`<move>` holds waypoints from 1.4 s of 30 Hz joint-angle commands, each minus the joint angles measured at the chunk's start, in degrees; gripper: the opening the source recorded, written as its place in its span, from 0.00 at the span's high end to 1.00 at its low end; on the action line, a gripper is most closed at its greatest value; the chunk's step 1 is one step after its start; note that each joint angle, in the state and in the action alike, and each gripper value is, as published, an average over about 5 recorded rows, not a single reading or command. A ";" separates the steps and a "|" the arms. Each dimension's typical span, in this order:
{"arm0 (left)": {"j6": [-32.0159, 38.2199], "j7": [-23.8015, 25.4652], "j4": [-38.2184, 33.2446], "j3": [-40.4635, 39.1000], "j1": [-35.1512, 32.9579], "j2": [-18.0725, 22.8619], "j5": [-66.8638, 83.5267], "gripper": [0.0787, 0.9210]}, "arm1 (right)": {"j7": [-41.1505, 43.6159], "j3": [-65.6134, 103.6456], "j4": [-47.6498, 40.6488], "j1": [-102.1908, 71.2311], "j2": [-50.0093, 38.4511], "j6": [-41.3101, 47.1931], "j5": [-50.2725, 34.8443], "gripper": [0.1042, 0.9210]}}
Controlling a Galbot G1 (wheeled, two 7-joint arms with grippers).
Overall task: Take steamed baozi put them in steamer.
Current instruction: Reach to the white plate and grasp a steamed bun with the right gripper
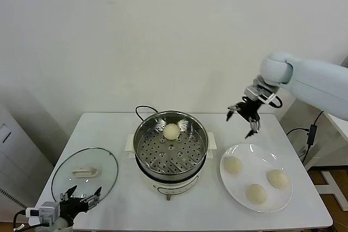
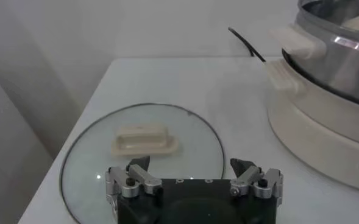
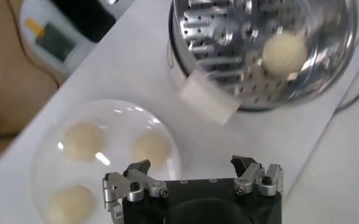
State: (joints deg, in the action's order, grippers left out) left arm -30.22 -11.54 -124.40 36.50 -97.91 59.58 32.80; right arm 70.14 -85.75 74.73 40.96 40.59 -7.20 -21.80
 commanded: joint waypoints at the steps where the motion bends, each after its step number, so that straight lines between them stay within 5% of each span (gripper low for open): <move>1: -0.06 0.04 0.14 -0.20 0.45 0.05 -0.03 0.12 | -4.46 -0.19 0.95 -7.27 -4.90 10.00 -2.55 0.12; 32: -0.61 -0.35 0.55 -0.69 1.23 0.71 -0.27 0.12 | -14.15 13.42 -7.60 -29.36 1.83 11.02 5.09 0.13; 42: -0.53 -0.33 0.62 -0.76 1.02 0.97 -0.48 0.12 | -15.58 16.06 -8.77 -30.91 2.62 11.19 6.80 0.33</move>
State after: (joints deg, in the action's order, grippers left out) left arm -30.78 -11.89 -123.77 35.77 -96.87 60.57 32.36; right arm 55.71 -71.92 66.84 12.51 42.85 3.74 -16.25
